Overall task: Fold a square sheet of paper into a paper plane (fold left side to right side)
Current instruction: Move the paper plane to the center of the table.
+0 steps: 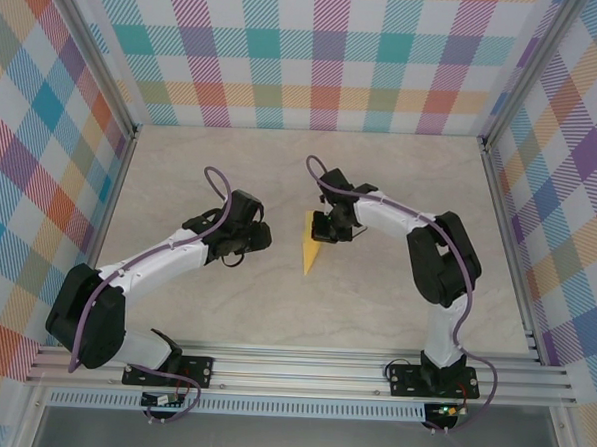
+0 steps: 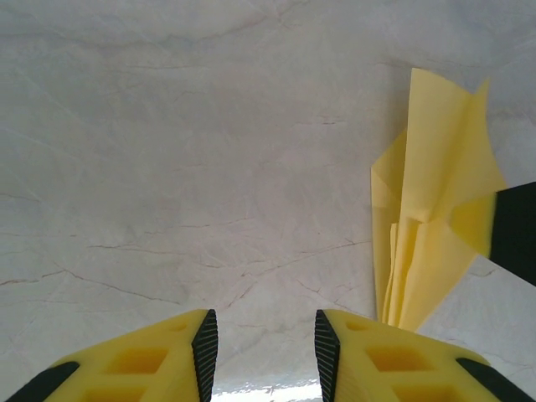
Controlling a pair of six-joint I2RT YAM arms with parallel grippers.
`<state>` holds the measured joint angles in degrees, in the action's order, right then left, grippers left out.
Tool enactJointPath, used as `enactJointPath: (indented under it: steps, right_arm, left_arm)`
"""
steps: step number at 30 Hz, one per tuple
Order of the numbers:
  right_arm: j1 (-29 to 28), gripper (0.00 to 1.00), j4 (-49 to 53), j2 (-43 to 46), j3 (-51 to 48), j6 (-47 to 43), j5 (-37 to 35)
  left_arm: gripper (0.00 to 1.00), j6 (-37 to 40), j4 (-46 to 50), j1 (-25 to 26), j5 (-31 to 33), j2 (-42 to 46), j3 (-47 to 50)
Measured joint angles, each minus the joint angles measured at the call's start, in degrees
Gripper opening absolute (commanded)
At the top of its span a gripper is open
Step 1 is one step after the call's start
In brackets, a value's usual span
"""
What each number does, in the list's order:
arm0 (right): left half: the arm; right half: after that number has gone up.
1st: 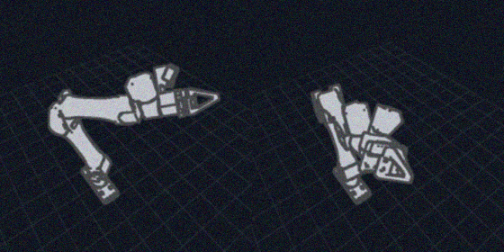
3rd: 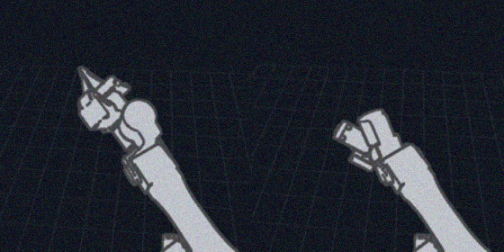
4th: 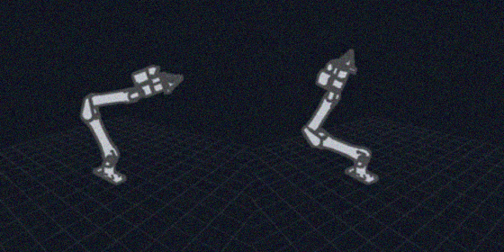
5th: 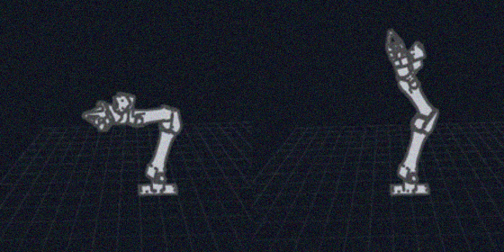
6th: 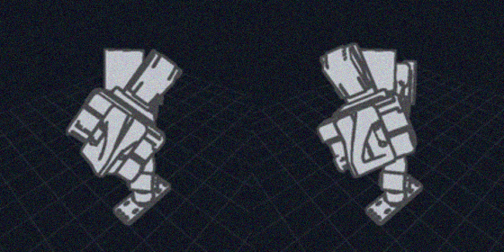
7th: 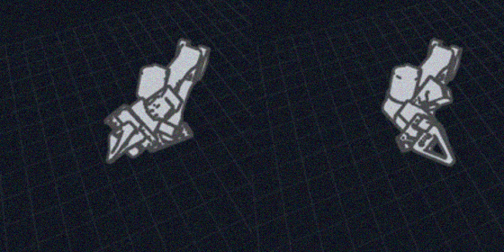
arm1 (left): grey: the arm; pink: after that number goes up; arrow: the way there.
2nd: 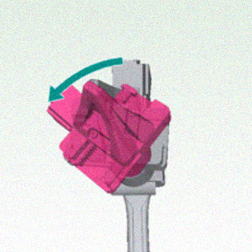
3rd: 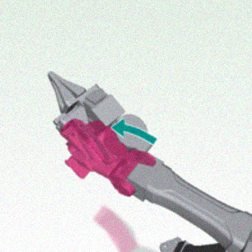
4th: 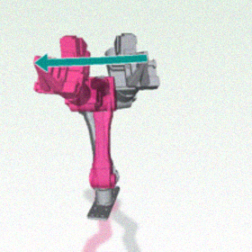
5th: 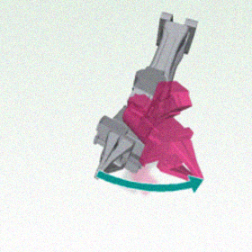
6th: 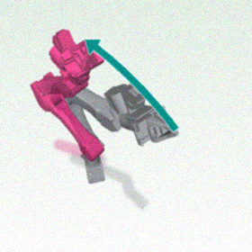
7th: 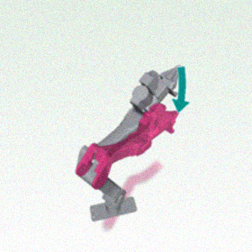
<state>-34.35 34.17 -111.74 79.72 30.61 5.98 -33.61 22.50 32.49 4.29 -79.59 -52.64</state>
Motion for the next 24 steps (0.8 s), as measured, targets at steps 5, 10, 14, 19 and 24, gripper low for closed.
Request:
enactJointPath:
  steps: [5,10,14,19,24]
  right_arm:
    - [2.95,0.0,-3.04,7.91,-8.81,-1.22,3.5]
    - [9.66,0.16,-8.04,11.61,-17.46,-3.5,8.92]
    - [14.4,0.27,-8.33,12.48,-20.46,-5.68,9.75]
    - [15.93,0.35,-4.46,13.09,-19.26,-7.87,5.05]
    - [13.86,0.42,0.2,16.28,-15.23,-8.5,1.42]
  left_arm:
    - [0.38,0.02,0.04,0.0,0.79,0.22,0.0]
    - [0.38,0.02,0.04,0.0,0.98,0.26,0.0]
    - [0.38,0.02,0.04,0.0,0.96,0.26,0.0]
    - [0.4,0.04,0.04,0.0,1.01,0.26,0.0]
    - [0.46,0.24,0.02,0.0,1.4,0.26,0.0]
